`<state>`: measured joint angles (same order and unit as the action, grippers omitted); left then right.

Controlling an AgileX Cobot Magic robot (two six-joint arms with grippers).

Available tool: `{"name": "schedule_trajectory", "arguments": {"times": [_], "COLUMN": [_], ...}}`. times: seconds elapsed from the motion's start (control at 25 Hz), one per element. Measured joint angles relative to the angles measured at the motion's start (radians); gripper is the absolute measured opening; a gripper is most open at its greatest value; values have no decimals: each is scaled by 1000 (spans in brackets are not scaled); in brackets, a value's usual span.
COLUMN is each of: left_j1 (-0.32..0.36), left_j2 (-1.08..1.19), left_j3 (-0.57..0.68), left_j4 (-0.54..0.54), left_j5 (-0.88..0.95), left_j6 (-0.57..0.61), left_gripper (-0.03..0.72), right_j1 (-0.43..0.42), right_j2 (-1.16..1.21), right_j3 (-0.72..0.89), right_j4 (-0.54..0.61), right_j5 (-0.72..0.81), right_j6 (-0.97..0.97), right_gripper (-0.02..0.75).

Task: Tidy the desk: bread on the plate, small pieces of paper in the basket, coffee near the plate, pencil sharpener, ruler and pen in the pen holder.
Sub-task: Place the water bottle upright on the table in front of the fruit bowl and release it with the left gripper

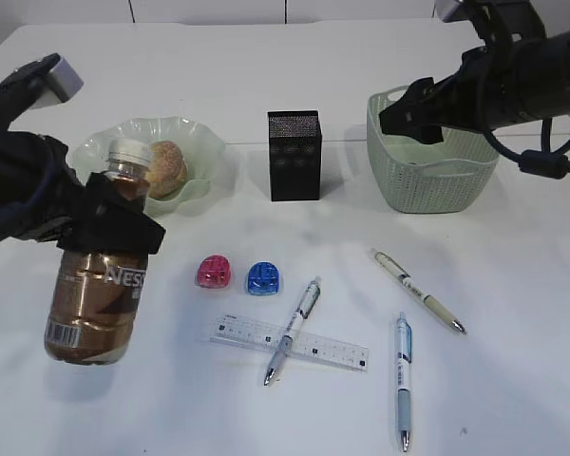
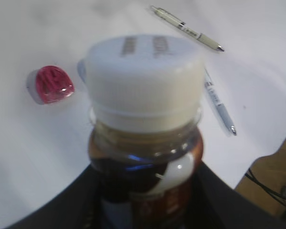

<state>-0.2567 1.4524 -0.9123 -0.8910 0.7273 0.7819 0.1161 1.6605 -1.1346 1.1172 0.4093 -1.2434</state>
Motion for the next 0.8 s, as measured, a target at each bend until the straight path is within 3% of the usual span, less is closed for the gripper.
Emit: {"name": "schedule_trajectory", "arguments": {"times": [0.36, 0.8], "left_j1": [0, 0], "left_j2": [0, 0], "left_j3": [-6, -6], "left_j4": [-77, -61], "left_j5": [201, 172], "left_j6": [155, 282], "left_gripper": [307, 307], "right_j1": [0, 0], "right_j2": [0, 1], "right_j3": [0, 0], "right_j4": [0, 0], "right_j5": [1, 6], "right_j6": [0, 0], "right_gripper": [586, 585]}}
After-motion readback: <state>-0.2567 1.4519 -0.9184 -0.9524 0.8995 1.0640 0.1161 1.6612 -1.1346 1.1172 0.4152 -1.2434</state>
